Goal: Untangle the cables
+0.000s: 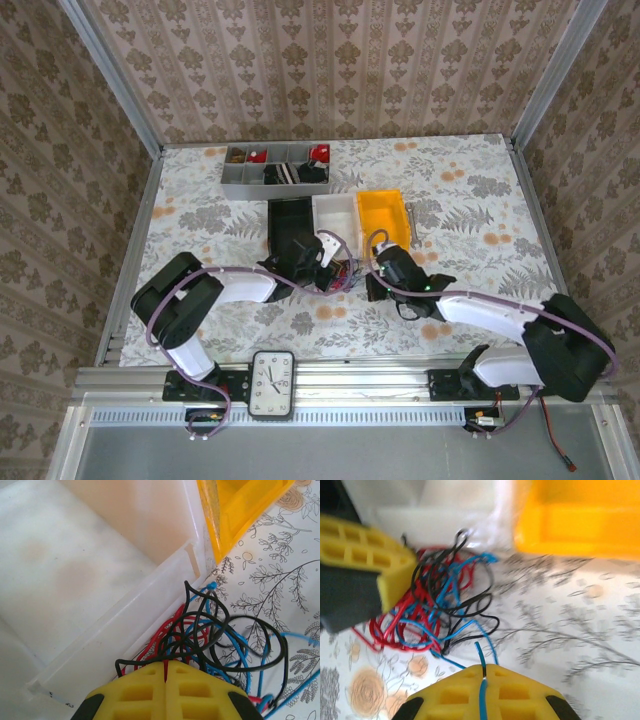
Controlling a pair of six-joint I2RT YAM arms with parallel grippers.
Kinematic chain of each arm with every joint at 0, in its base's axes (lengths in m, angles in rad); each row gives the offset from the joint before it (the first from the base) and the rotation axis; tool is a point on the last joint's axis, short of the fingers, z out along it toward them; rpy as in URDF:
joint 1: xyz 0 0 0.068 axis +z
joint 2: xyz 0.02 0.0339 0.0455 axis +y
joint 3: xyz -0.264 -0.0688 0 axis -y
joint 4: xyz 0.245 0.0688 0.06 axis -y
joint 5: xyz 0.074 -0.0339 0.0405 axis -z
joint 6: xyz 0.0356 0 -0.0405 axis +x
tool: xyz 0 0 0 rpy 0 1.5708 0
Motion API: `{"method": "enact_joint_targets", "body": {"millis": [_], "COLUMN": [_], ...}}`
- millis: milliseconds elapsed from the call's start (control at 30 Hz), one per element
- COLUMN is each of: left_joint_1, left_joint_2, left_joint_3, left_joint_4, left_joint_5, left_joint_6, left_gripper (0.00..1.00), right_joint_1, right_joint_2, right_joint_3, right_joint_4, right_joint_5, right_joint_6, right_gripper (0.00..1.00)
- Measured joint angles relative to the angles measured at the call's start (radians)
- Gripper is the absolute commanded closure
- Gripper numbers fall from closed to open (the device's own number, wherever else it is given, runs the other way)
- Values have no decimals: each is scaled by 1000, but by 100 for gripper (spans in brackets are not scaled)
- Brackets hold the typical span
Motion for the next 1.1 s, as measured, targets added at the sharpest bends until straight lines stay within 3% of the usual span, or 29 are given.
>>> {"method": "enact_joint_targets", "body": {"millis": [233,533,700,900,1100], "left_joint_1": [0,15,21,26,26], "left_joint_2": [2,-19,-58,-84,-92], "left_joint_3": [0,-27,-64,-97,-109], "left_joint_4": [-9,-19,-29,-48,-55], "left_joint_5": [3,9,2,-42,-77], "left_joint_6": [0,-1,-19,-52,-71], "left_gripper": [100,100,100,100,100], "right_joint_1": [-146,-370,-512,-722,-762], "right_joint_2": [-140,-263,-293,-311,-235], "right_joint_3": [-7,-29,-29,-28,-26], "right_joint_4": [-99,-188,-242,-258,-258], "right_joint_5": [189,291,291,200,108], "right_joint_6": [146,245,255,254,233], "right_gripper": [100,100,100,100,96]}}
